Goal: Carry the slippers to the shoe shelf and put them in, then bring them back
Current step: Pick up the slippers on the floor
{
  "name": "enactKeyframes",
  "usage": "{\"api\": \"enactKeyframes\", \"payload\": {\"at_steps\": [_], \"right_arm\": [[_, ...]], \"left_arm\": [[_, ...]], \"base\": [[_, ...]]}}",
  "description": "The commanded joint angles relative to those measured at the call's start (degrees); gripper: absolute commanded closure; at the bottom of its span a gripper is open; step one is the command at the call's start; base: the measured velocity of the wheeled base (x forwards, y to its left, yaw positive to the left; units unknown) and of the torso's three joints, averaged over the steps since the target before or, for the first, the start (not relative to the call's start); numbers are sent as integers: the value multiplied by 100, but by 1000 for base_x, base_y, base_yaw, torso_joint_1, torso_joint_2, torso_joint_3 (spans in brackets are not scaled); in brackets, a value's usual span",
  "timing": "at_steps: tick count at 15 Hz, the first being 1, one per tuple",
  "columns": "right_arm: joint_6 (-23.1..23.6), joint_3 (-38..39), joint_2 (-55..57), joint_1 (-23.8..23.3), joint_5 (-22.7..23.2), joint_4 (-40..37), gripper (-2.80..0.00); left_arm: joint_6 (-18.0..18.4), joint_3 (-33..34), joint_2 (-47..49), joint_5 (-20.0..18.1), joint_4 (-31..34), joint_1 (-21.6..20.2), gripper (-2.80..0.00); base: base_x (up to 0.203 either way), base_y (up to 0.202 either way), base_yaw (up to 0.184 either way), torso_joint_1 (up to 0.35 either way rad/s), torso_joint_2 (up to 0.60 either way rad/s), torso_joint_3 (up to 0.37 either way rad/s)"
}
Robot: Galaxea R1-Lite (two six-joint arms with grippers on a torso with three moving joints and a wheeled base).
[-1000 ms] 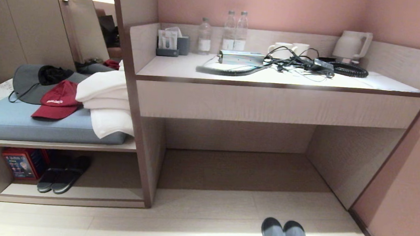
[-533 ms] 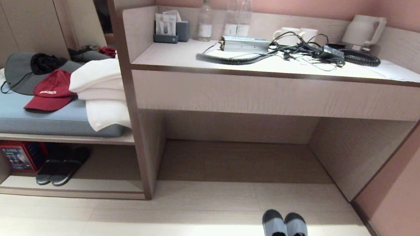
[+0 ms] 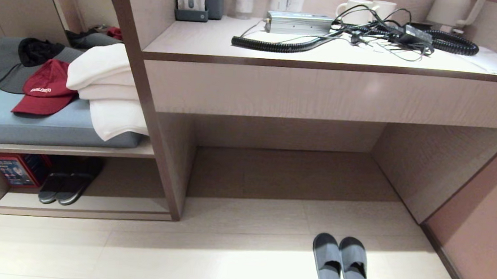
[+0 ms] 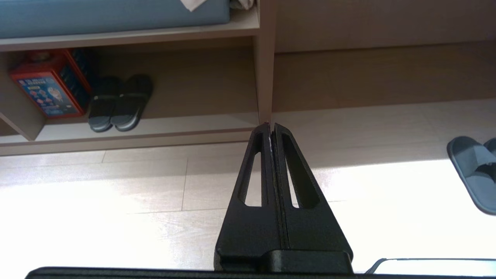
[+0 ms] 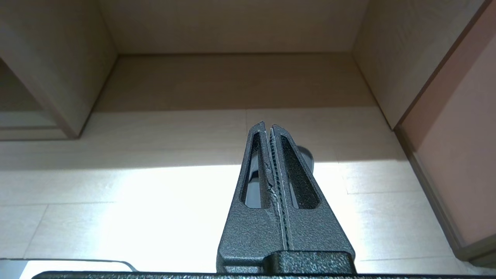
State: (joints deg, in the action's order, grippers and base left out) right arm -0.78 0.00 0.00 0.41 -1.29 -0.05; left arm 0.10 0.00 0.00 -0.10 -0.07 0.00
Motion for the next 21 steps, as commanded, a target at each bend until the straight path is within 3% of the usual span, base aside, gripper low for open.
{"api": "enactKeyframes", "payload": {"at_steps": [1, 21], "right_arm": [[-1, 0, -9, 2, -3, 5, 0], [-1, 0, -9, 2, -3, 5, 0]], "left_arm": [[-1, 0, 0, 1, -1, -5, 0], [-1, 0, 0, 1, -1, -1, 0]], "base": [[0, 0, 0, 5, 7, -206], [0, 0, 0, 1, 4, -200]]}}
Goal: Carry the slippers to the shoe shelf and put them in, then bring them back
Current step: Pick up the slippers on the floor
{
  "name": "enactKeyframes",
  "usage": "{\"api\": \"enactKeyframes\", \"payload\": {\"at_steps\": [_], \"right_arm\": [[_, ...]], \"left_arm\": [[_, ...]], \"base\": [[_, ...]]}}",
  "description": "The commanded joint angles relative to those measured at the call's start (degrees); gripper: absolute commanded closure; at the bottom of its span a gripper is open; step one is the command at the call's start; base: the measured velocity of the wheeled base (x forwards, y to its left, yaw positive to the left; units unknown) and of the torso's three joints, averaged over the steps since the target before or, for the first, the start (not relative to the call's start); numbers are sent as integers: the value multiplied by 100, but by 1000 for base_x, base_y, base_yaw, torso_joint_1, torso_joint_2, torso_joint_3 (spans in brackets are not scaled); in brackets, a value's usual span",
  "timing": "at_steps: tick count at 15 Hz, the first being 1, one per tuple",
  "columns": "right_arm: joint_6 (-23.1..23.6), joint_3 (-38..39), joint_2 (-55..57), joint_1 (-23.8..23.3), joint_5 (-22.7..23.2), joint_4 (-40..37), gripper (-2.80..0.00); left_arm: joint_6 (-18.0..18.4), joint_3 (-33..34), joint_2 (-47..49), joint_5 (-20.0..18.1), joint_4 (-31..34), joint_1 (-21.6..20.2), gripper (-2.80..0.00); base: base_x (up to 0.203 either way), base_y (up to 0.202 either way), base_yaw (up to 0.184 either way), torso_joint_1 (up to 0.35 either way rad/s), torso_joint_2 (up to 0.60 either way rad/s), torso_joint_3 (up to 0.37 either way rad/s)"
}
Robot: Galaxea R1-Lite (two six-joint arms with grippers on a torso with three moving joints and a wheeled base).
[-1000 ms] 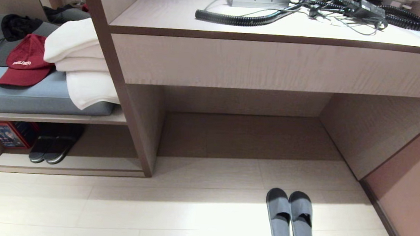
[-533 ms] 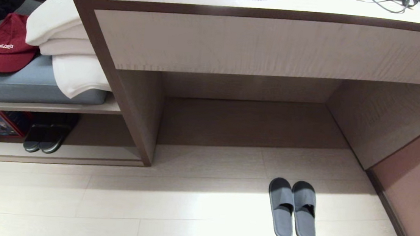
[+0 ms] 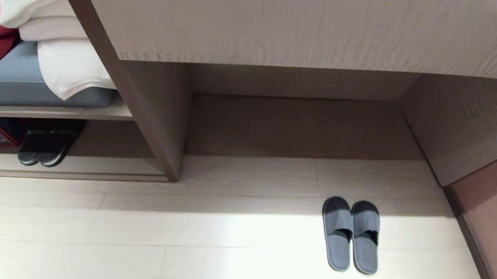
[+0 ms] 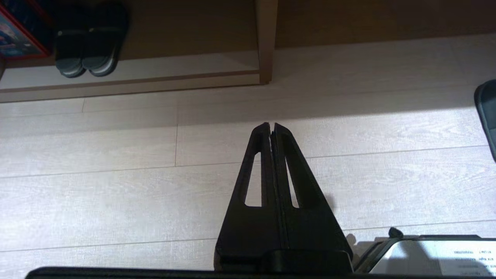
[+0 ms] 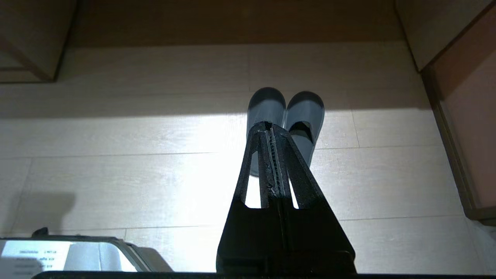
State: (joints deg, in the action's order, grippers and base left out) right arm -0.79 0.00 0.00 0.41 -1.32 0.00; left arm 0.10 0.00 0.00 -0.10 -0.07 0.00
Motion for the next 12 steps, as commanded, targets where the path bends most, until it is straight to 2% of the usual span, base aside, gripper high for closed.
{"api": "enactKeyframes", "payload": {"at_steps": [1, 12], "right_arm": [[0, 0, -9, 2, 0, 0, 0], [-17, 0, 0, 2, 0, 0, 0]], "left_arm": [[-1, 0, 0, 1, -1, -1, 0], [-1, 0, 0, 1, -1, 0, 0]], "base": [[0, 0, 0, 2, 2, -192], [0, 0, 0, 3, 3, -195]]}}
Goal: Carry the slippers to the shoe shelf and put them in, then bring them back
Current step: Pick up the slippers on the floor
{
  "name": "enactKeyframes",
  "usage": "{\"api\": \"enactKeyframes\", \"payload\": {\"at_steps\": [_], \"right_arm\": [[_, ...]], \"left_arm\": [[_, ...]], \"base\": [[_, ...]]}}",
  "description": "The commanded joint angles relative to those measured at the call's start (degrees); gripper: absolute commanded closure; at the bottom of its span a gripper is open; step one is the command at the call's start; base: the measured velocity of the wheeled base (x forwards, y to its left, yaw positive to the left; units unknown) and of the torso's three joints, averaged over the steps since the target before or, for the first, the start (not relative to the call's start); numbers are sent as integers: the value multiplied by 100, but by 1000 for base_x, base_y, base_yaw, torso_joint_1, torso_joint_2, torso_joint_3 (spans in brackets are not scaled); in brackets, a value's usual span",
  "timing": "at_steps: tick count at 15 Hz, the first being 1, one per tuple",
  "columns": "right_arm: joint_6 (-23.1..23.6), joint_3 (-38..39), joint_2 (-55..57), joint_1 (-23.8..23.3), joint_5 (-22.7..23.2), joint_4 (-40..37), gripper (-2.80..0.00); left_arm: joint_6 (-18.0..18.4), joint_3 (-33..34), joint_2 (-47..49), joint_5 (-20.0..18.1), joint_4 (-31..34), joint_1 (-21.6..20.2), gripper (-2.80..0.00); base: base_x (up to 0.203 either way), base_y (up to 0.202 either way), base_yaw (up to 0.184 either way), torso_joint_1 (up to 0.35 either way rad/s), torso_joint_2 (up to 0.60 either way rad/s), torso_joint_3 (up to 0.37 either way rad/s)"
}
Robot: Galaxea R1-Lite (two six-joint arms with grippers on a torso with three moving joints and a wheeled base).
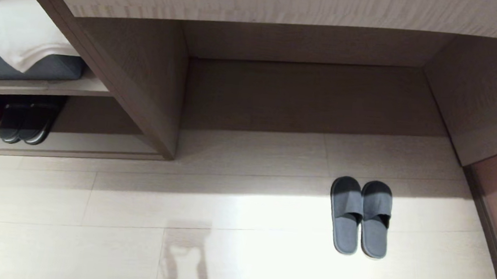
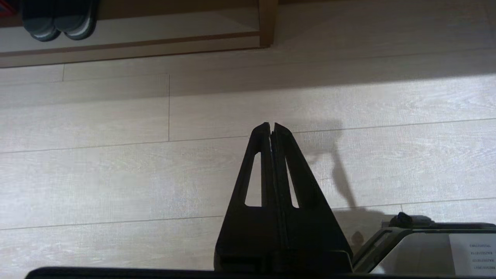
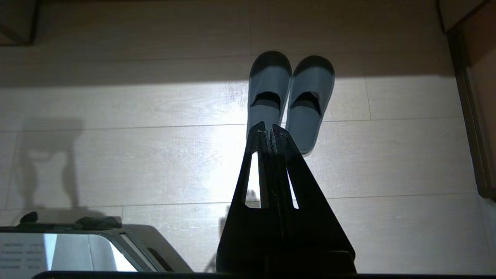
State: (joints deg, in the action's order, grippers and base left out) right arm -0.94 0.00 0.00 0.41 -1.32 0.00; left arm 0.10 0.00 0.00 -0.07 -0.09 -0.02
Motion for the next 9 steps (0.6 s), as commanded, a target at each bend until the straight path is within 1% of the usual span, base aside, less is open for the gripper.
{"api": "enactKeyframes", "payload": {"at_steps": [1, 9], "right_arm": [[-3, 0, 0, 2, 0, 0, 0], [6, 0, 9, 2, 0, 0, 0]], "left_arm": [[-1, 0, 0, -1, 0, -6, 0], [-1, 0, 0, -1, 0, 0, 0]], "base": [[0, 0, 0, -1, 5, -202], [0, 0, 0, 4, 3, -198]]}}
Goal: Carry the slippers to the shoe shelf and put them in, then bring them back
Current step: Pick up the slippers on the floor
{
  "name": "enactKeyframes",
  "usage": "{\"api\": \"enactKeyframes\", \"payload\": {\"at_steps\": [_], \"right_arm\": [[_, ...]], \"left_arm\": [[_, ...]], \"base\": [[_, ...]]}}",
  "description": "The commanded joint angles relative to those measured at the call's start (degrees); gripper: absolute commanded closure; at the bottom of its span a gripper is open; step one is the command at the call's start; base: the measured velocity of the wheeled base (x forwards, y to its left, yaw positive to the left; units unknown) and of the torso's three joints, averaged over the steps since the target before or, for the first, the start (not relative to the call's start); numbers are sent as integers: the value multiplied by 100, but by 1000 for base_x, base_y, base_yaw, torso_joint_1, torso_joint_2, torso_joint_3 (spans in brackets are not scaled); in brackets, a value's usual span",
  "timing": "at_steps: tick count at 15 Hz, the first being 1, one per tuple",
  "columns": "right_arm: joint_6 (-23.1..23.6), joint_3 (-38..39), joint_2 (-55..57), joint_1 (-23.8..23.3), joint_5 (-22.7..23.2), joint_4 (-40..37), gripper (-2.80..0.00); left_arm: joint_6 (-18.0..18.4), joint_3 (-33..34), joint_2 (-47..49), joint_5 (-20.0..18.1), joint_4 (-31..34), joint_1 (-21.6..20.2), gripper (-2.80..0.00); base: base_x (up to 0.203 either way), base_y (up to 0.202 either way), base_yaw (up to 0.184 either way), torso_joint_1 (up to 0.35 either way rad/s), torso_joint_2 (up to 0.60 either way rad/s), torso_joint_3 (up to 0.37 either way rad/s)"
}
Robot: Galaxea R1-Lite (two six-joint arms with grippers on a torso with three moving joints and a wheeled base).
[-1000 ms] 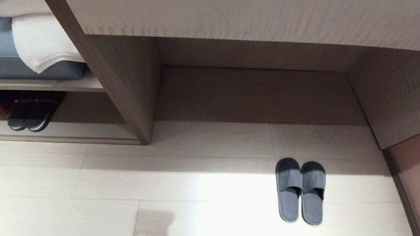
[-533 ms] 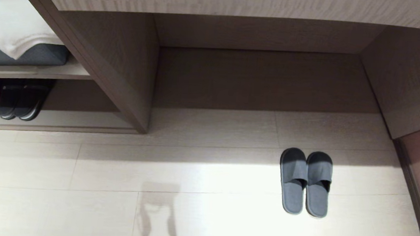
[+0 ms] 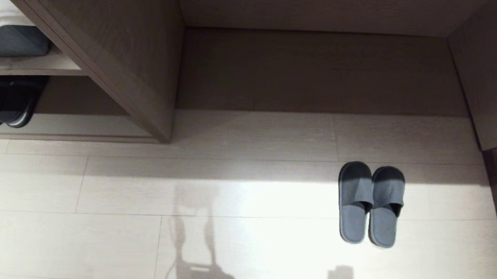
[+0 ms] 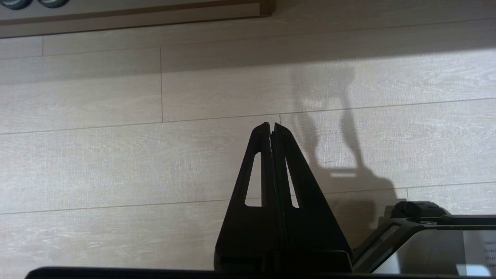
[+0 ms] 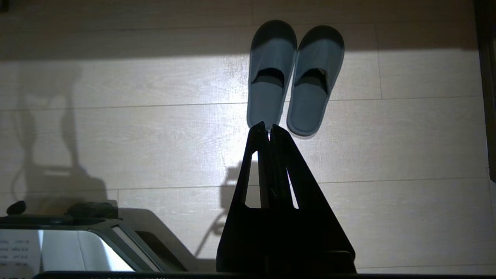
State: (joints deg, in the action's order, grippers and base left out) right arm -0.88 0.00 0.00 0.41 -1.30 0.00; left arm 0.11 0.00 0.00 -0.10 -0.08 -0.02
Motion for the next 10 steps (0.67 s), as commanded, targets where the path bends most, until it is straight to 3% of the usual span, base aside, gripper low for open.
{"api": "enactKeyframes", "payload": {"at_steps": [1, 10], "right_arm": [[0, 0, 0, 2, -2, 0, 0], [-18, 0, 0, -6, -2, 0, 0]], "left_arm": [[-2, 0, 0, 1, -1, -5, 0], [-2, 0, 0, 1, -1, -6, 0]], "base": [[0, 0, 0, 2, 2, -203], [0, 0, 0, 3, 2, -195]]}}
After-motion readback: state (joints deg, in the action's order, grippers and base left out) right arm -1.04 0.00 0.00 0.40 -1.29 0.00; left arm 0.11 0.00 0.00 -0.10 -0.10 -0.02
